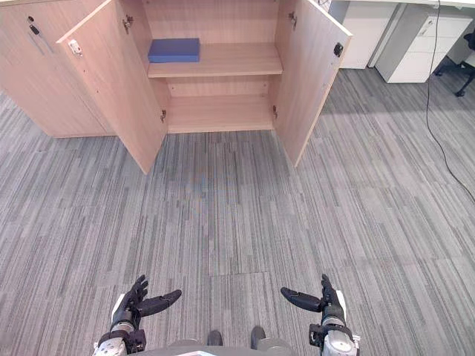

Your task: Walk over to the cabinet, pick up the folder, carry it to the office cabinet, place the folder inside the office cabinet, then close the office cabinet door

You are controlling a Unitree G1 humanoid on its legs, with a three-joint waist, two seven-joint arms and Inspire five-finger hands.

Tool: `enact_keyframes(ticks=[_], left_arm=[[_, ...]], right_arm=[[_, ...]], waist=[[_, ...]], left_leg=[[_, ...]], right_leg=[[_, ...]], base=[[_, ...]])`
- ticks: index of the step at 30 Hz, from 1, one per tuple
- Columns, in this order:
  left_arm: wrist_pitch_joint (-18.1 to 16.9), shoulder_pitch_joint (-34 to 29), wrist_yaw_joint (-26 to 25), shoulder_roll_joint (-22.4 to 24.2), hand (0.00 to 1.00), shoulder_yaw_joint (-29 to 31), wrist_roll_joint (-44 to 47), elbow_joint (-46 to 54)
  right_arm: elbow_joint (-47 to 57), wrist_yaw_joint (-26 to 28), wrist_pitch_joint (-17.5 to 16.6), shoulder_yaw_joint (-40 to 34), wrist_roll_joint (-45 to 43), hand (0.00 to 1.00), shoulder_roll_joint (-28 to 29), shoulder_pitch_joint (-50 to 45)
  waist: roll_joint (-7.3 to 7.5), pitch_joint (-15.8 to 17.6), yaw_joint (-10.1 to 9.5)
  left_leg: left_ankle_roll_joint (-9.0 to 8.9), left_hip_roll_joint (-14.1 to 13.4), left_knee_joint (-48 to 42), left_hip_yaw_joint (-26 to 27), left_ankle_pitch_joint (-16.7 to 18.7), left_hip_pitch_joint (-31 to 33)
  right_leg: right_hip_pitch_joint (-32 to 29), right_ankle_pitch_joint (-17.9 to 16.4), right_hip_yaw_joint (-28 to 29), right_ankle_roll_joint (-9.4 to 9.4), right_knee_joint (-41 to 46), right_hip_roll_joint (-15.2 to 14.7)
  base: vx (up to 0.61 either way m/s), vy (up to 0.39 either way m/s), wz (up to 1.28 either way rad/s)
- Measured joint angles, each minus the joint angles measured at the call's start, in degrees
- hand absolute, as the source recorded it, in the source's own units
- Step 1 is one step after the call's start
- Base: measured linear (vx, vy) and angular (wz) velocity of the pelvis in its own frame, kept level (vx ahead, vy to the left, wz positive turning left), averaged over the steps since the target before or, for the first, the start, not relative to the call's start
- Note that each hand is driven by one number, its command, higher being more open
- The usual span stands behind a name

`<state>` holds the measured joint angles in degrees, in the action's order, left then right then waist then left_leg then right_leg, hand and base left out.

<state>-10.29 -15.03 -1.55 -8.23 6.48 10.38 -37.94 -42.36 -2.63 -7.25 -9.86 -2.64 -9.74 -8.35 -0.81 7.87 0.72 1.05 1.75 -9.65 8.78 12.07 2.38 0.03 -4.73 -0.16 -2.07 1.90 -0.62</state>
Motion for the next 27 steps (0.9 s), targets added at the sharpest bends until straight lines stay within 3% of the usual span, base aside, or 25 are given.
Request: enact_keyframes(ticks=[4,6,8,9,11,12,13,14,15,16,17,18,19,20,21,22,23,24,26,27], left_arm=[[0.0,-1.4,-0.2,0.6,1.0,0.0,1.8,3.6],[0.0,-1.1,-0.3,0.9,1.0,0.0,2.1,4.5],[0.0,-0.8,-0.5,0.7,1.0,-0.3,2.2,5.8],[0.0,-0.6,-0.7,0.3,1.0,-0.8,2.3,6.3],[0.0,0.4,-1.0,-0.2,1.0,-1.8,3.0,6.2],[0.0,2.0,-1.0,-0.1,1.0,-2.0,3.1,6.1],[0.0,4.0,-1.1,-0.1,1.0,-2.4,3.2,6.0],[0.0,4.9,-1.1,-0.2,1.0,-2.6,3.2,6.0],[0.0,6.0,-1.1,-0.3,1.0,-3.1,3.2,5.9],[-0.1,6.2,-1.1,-0.3,1.0,-3.3,3.2,5.8],[-0.1,6.0,-1.1,-0.3,1.0,-3.7,3.1,5.3],[-0.1,6.7,-1.1,0.6,1.0,-4.0,3.1,3.5],[0.0,6.8,-1.1,0.4,1.0,-4.1,3.1,3.5],[0.1,7.3,-0.8,0.6,1.0,-4.5,3.0,3.3],[0.1,6.9,-0.7,1.6,1.0,-4.5,3.0,3.2],[0.1,6.5,-0.7,2.1,1.0,-4.4,3.0,3.4],[-0.5,5.8,-0.5,2.3,1.0,-3.9,3.0,4.2],[-0.6,5.9,-0.5,2.2,1.0,-3.7,3.0,4.2],[-0.6,6.0,-0.4,2.3,1.0,-3.6,3.0,4.2],[-0.5,5.8,-0.2,2.3,1.0,-3.6,3.0,4.1]], right_arm=[[0.8,-0.3,0.1,0.1,0.0,1.0,-0.6,1.5],[0.9,-0.6,0.1,0.1,-0.2,1.0,-0.6,1.5],[2.0,-0.7,0.2,0.5,-0.3,1.0,-0.4,1.4],[3.0,-0.8,0.2,0.9,-0.3,1.0,-0.4,0.8],[3.2,-1.1,0.2,1.4,-0.6,1.0,-0.8,1.2],[3.4,-1.1,0.2,1.7,-0.6,1.0,-1.4,1.5],[3.5,-1.1,0.2,1.8,-0.6,1.0,-1.9,1.7],[3.5,-1.1,0.2,1.9,-0.6,1.0,-2.0,1.6],[3.5,-1.1,0.2,2.2,-0.6,1.0,-2.1,1.3],[3.6,-1.1,0.2,2.6,-0.6,1.0,-2.1,0.9],[4.1,-1.1,0.2,3.0,-0.6,1.0,-2.1,-0.4],[4.0,-1.1,0.4,3.0,-0.5,1.0,-2.3,-0.3],[4.1,-1.1,0.6,3.0,-0.5,1.0,-1.8,0.4],[4.9,-1.0,0.4,3.0,-0.5,1.0,-1.3,0.7],[5.0,-0.9,0.4,3.5,-0.5,1.0,-1.3,0.7],[5.1,-0.9,0.4,4.0,-0.5,1.0,-1.2,0.6],[5.4,-1.0,0.4,4.9,-0.5,1.0,-0.1,0.6],[5.9,-1.1,0.2,5.3,-0.7,1.0,0.4,0.6],[7.4,-1.1,-0.8,5.9,-0.8,1.0,1.4,1.0],[7.6,-1.1,-1.2,5.9,-1.7,1.0,1.5,1.6]], waist=[[-0.39,0.2,-0.63],[-0.53,0.6,-1.13],[-0.88,2.1,-0.39],[-0.91,2.5,0.48],[-1.54,4.1,1.11],[-2.8,5.5,1.82],[-4.2,6.7,2.21],[-4.59,7.1,2.31],[-4.61,7.4,2.9],[-4.48,7.3,3.37],[-4.08,7.2,3.9],[-5.39,7.4,4.5],[-5.42,7.5,5.1],[-4.65,8.0,5.24],[-4.46,8.6,4.99],[-4.18,8.9,4.89],[-3.5,9.8,3.79],[-2.77,10.2,3.0],[-1.13,10.4,0.8],[-0.79,10.5,0.02]], left_leg=[[0.94,-0.4,-5.0,1.8,3.6,3.2],[2.33,0.3,-6.6,2.1,6.0,2.2],[3.95,0.9,-6.3,0.9,6.9,-0.2],[4.44,1.6,-5.7,-0.2,7.6,-2.1],[4.35,1.6,-3.3,-1.7,7.9,-6.0],[4.33,0.4,-1.2,-3.4,7.9,-8.3],[3.79,-1.3,0.5,-4.8,7.9,-10.1],[2.97,-2.0,1.1,-5.3,8.0,-10.8],[1.4,-2.9,1.5,-6.6,8.6,-12.1],[0.38,-3.3,1.5,-7.0,9.1,-13.0],[-2.21,-3.6,1.3,-7.8,10.6,-15.5],[-3.42,-5.5,-1.4,-8.5,10.9,-16.5],[-5.67,-6.0,-4.5,-8.2,9.7,-15.1],[-9.45,-5.7,-13.6,-6.8,4.9,-11.9],[-8.91,-6.3,-25.6,-6.3,-4.4,-8.3],[-9.5,-7.5,-32.3,-6.0,-8.0,-6.1],[-6.39,-11.2,-48.5,-2.9,-4.4,-0.1],[-5.0,-12.1,-52.6,-1.6,-2.8,2.4],[-2.01,-13.7,-53.9,2.1,0.7,12.2],[-1.9,-13.3,-47.3,3.2,2.0,16.8]], right_leg=[[-5.0,-4.2,1.7,-1.18,7.4,0.0],[-9.9,-8.9,0.7,-2.72,20.6,-1.0],[-15.2,-10.6,-2.2,-3.03,34.2,-2.0],[-17.7,-12.5,-3.7,-1.99,39.0,-2.7],[-21.0,-13.7,-6.6,-0.42,38.9,-2.5],[-23.6,-13.5,-8.7,0.02,36.5,-1.7],[-26.7,-11.8,-10.6,0.79,31.9,-0.2],[-28.3,-10.1,-11.5,0.73,28.8,0.2],[-30.9,-4.7,-12.4,0.98,22.3,0.6],[-31.5,-1.8,-12.4,1.31,18.6,0.6],[-31.6,7.4,-12.1,3.02,14.8,0.4],[-31.9,9.6,-13.0,5.13,20.1,0.4],[-32.1,7.4,-13.4,5.95,22.2,0.1],[-30.7,3.8,-13.4,5.88,24.5,-0.5],[-25.7,1.2,-13.1,5.87,23.3,-0.2],[-22.4,0.4,-13.1,6.0,21.7,0.3],[-13.8,-1.4,-12.5,6.69,17.5,2.1],[-11.1,-2.2,-11.9,6.89,16.2,2.4],[-4.0,-4.3,-9.7,7.3,11.8,2.6],[-0.5,-4.5,-8.5,6.9,8.7,2.5]], base=[[0.07,0.066,-0.25],[0.15,0.085,-0.12],[0.23,0.086,0.22],[0.29,0.077,0.41],[0.34,0.047,0.41],[0.54,-0.007,0.66],[0.48,-0.037,0.71],[0.61,-0.064,0.76],[0.45,-0.058,0.63],[0.63,-0.099,0.78],[0.73,-0.151,0.62],[0.74,-0.165,0.54],[0.72,-0.19,0.37],[0.71,-0.209,0.26],[0.71,-0.215,0.2],[0.87,-0.256,0.04],[0.68,-0.187,-0.07],[0.63,-0.169,-0.23],[0.6,-0.07,-0.4],[0.67,-0.026,-0.42]])
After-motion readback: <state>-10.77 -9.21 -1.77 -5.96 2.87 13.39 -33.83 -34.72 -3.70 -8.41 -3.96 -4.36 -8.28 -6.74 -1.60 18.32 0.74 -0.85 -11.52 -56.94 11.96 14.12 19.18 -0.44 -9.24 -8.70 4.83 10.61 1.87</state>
